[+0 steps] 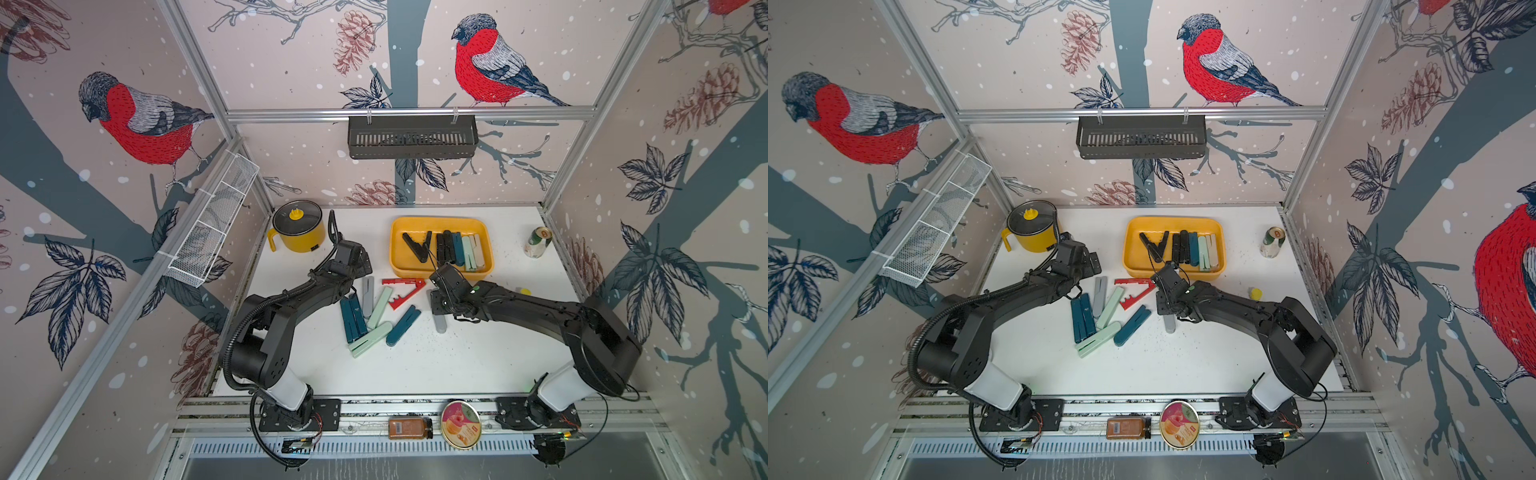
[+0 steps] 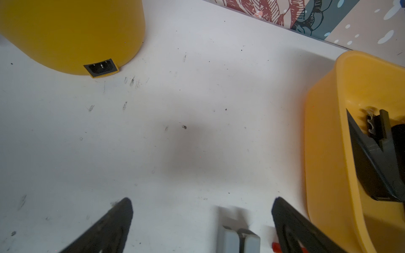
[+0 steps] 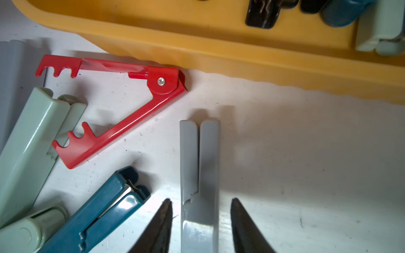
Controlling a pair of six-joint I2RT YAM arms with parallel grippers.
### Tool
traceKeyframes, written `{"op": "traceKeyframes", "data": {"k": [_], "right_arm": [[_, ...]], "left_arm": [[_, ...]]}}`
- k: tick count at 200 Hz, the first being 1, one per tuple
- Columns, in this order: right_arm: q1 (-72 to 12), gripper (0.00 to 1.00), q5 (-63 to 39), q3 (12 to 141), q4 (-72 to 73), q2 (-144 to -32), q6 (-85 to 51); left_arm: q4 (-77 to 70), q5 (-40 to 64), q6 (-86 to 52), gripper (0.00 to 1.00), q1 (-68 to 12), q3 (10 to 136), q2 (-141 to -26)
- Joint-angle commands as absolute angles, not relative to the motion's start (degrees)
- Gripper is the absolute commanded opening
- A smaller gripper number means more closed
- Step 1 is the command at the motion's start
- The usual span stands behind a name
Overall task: Put the pruning pliers into the storage box
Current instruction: Pick up the pruning pliers from the center of the board, then place the pruning pliers in the storage box.
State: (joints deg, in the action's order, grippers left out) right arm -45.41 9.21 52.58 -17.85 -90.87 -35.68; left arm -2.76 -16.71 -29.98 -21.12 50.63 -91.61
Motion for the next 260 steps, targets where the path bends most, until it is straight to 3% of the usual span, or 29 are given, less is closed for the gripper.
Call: {"op": "traceKeyframes", "data": {"k": [1,39,123,199,260], "right_arm": [[-45.4,0.53,7.4,52.9,-18.1,-93.0,-34.6],[-45.9,0.54,7.7,54.0,-17.9,-97.9,-34.1],[-45.5,0.25,9.8,53.5,-18.7,-93.0,-33.5],[-40.7,0.24,7.3,56.3,-19.0,-82.5,-32.9],[-32.2,0.25,8.5,74.1,-18.6,-95.9,-28.4]], "left_arm": [[-4.7,-16.5,-29.9,1.0,-20.9,51.2,-91.8],[-4.3,-16.6,-30.1,1.0,-20.9,50.8,-91.5],[-4.3,-14.2,-29.3,0.99,-20.9,52.7,-92.8],[-6.6,-4.6,-27.9,0.98,-21.6,56.8,-96.1],[-7.5,0.9,-28.4,0.97,-22.0,60.0,-98.8]]}}
